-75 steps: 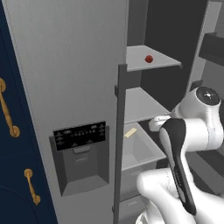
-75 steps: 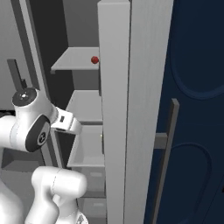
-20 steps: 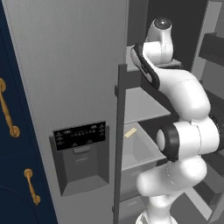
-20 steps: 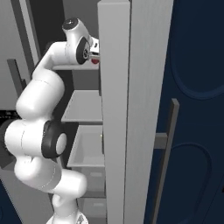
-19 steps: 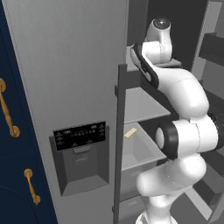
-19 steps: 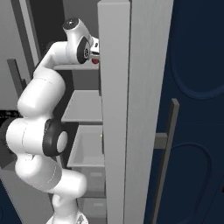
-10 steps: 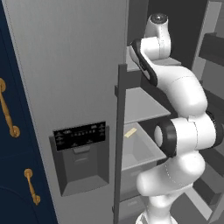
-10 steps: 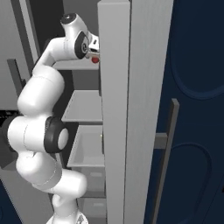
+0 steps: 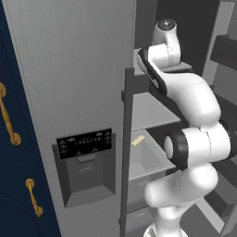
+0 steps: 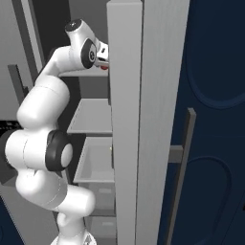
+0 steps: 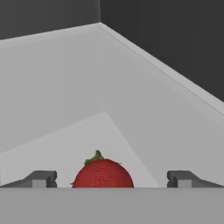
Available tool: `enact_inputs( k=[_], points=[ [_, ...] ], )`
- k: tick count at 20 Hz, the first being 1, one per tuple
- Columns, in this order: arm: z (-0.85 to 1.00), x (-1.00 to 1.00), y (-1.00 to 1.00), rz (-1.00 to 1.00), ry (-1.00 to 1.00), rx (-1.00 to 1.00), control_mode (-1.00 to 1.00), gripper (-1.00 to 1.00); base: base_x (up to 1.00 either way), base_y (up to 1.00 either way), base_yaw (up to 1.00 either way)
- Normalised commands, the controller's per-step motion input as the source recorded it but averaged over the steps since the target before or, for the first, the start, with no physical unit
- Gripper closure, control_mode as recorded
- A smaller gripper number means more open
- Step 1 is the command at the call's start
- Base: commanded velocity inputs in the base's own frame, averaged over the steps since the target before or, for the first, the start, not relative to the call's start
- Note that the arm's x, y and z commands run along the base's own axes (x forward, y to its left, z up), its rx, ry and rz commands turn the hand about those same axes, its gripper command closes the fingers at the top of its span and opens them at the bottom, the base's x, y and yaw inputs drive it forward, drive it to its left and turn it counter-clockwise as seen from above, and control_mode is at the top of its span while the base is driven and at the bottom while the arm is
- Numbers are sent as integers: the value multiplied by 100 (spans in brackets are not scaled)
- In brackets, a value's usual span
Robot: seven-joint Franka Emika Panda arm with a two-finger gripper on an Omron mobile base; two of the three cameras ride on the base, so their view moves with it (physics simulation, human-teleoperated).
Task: Take the strawberry from the fridge and place it on top of the pancake, located on the dining counter.
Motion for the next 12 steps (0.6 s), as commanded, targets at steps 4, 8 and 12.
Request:
enact_inputs(
  k=[4,8,12],
  points=[
    [-5,8,0,0,0,0,-100,-100,0,0,0],
    [-36,0,0,0,2,0,-100,100,0,0,0],
    [-22,-5,4,0,-5,7,-100,100,0,0,0]
  ],
)
